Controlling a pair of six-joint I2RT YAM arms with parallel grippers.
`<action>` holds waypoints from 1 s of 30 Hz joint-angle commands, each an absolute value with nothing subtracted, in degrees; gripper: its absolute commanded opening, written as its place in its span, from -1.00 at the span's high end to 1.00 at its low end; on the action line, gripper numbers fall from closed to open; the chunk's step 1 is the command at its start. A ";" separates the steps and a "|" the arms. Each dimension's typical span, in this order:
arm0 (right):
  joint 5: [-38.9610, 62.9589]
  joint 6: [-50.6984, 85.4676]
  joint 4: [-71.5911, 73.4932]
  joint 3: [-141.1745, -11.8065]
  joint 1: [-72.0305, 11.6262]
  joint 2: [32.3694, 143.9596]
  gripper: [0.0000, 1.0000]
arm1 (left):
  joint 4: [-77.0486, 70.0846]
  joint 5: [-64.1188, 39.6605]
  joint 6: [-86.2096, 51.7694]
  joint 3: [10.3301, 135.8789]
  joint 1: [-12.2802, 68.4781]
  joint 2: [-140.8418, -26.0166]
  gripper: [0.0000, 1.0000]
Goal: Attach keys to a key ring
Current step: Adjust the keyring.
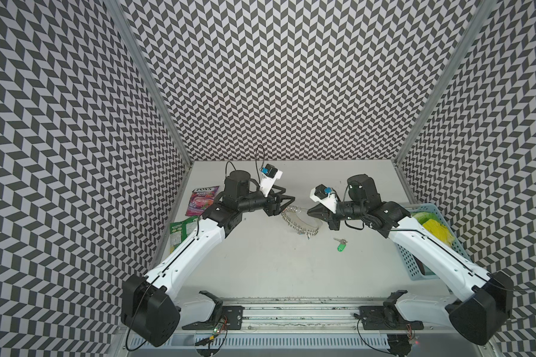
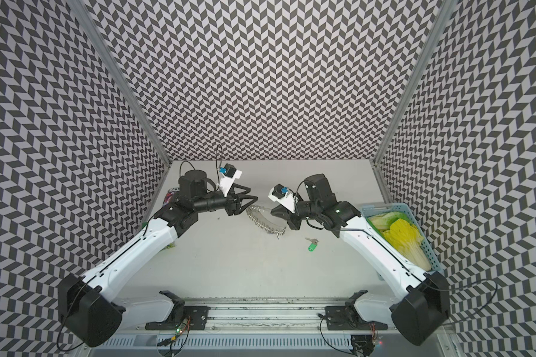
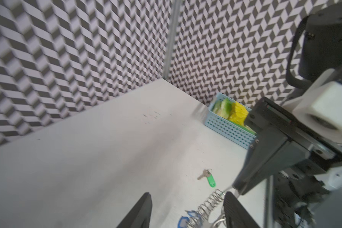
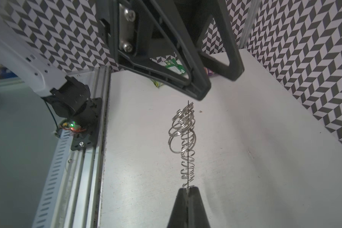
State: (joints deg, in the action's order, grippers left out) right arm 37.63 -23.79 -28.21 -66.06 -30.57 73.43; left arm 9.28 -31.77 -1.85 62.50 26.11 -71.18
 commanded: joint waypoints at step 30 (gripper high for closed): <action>32.10 2.90 -38.28 -79.13 -31.51 82.33 1.00 | -2.12 15.38 32.27 47.73 49.59 -60.98 -0.42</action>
State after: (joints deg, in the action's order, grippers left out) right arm 31.29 2.24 -39.53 -77.41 -31.11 82.54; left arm -1.98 13.93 30.11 48.10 48.36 -61.89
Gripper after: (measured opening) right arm 0.048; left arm 0.708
